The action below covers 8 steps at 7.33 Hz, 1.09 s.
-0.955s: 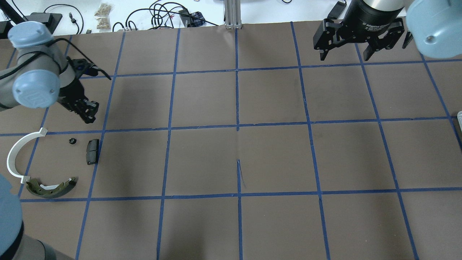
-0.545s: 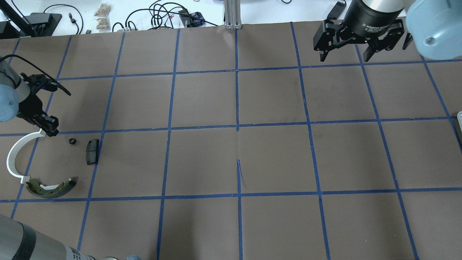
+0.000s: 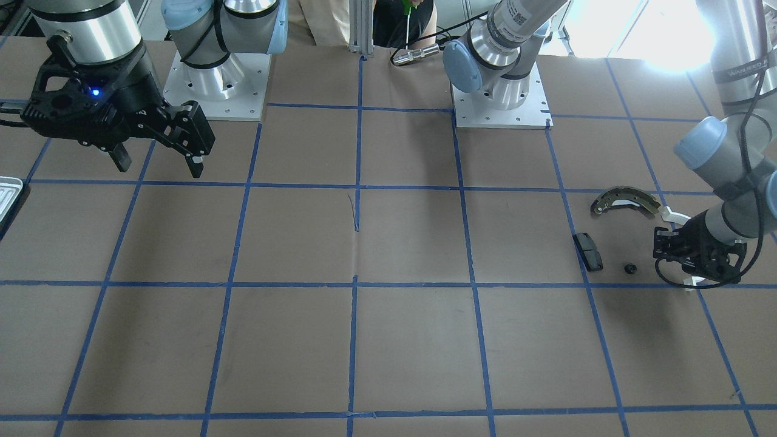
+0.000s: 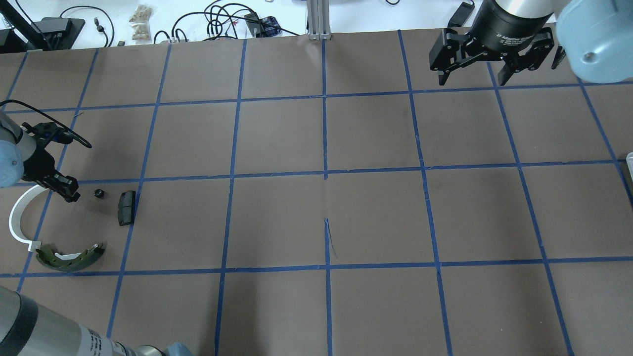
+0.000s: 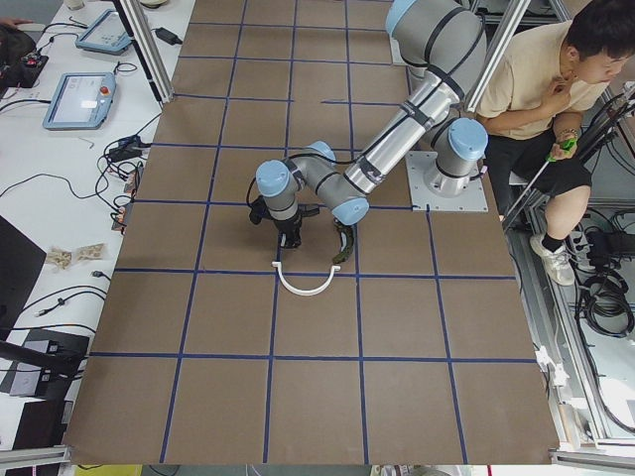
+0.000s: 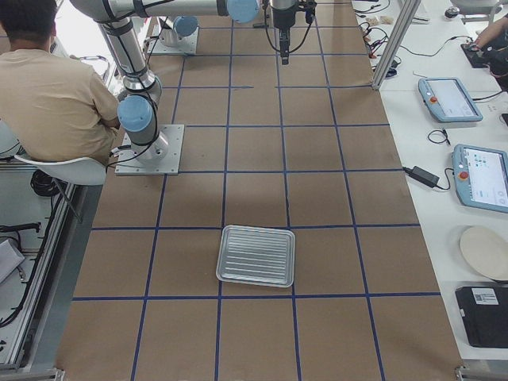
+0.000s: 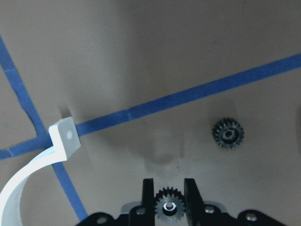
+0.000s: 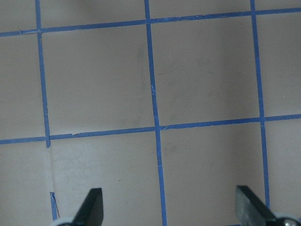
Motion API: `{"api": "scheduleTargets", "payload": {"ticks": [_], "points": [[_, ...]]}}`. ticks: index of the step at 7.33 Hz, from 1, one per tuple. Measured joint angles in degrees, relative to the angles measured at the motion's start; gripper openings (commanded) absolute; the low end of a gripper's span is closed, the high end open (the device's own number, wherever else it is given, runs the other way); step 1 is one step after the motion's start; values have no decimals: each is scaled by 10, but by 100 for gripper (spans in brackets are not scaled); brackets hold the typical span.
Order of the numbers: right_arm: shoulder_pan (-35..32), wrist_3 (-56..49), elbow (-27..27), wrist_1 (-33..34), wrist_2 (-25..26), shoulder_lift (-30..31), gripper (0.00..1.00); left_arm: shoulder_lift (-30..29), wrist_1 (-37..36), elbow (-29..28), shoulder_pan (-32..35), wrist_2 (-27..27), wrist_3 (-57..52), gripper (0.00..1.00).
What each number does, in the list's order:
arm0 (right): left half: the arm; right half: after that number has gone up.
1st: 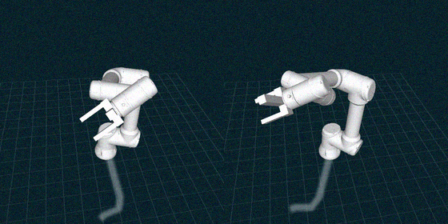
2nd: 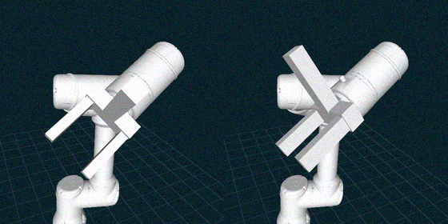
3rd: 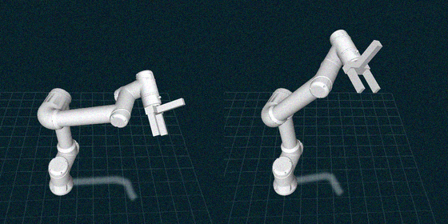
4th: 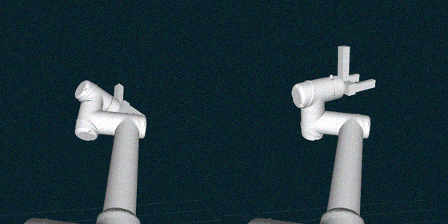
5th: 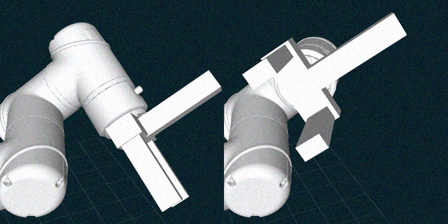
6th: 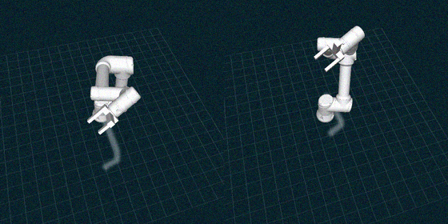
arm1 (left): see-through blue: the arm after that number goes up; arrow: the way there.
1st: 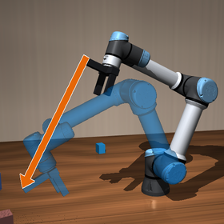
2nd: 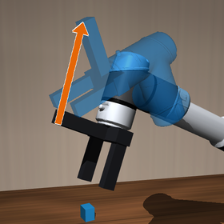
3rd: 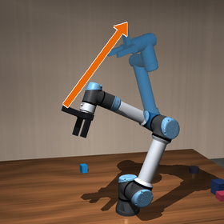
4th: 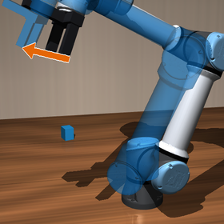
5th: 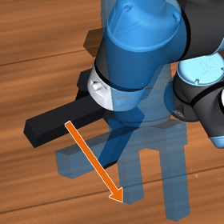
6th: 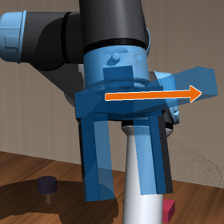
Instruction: Place bearing gear from tray to pile
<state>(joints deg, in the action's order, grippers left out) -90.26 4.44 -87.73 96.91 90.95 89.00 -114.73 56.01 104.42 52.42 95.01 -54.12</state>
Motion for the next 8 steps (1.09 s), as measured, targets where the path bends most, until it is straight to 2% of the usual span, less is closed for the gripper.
{"api": "scheduleTargets", "payload": {"ticks": [4, 5, 6, 8], "points": [[0, 1, 0, -1, 0, 1, 100, -3, -14, -5, 7, -30, 13, 0], [0, 1, -1, -1, 1, 1, 100, -4, -20, -5, 9, -38, 13, 63], [0, 1, -1, -2, 0, 1, 100, -5, -23, -5, 10, -42, 13, 81], [0, 1, -1, -2, 1, 1, 100, 1, -24, -5, 12, -43, 13, 85]]}}
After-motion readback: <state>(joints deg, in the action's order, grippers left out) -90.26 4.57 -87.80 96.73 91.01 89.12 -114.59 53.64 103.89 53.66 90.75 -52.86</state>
